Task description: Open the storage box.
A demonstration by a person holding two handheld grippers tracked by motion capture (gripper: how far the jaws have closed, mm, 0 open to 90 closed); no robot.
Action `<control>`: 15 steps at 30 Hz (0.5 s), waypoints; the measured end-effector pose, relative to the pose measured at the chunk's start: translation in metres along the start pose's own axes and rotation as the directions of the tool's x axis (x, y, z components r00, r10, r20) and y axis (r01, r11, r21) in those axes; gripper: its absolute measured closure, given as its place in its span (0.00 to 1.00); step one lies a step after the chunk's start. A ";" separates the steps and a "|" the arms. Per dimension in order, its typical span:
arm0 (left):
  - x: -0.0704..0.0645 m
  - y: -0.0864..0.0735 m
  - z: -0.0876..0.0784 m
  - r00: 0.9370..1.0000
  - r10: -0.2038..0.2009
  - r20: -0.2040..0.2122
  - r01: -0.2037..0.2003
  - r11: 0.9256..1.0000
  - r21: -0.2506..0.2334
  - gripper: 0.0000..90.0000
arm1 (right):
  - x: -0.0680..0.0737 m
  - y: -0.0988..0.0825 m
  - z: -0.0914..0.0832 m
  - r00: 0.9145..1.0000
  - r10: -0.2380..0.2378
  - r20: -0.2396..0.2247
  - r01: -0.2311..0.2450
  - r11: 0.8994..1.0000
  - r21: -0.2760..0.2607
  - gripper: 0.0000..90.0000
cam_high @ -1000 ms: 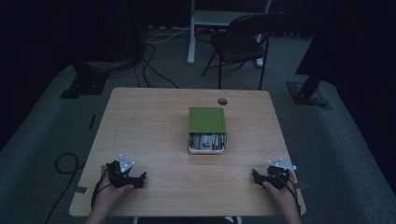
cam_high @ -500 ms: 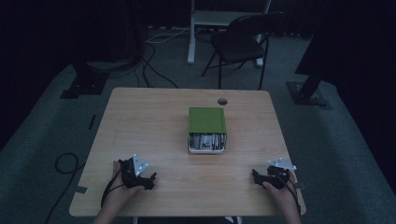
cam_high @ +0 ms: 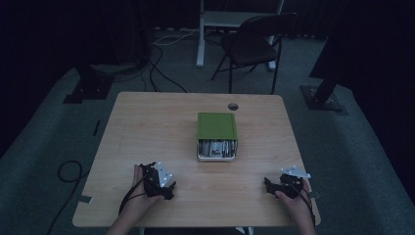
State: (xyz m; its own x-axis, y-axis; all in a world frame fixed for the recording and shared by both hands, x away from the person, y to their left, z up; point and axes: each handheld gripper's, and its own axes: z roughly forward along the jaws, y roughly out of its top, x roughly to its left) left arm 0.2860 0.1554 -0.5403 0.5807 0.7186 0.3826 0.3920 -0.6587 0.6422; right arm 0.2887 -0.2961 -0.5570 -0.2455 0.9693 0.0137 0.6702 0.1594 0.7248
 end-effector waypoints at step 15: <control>-0.033 0.028 0.013 0.989 0.120 0.083 -0.115 0.992 -0.056 0.00 | 0.000 0.000 0.000 1.000 0.000 0.000 0.000 1.000 0.002 0.13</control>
State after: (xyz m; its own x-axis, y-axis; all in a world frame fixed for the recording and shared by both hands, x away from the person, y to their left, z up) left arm 0.2868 0.1108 -0.5433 0.6803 0.6138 0.4005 0.2821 -0.7237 0.6298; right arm 0.2887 -0.2961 -0.5569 -0.2455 0.9693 0.0131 0.6713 0.1602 0.7237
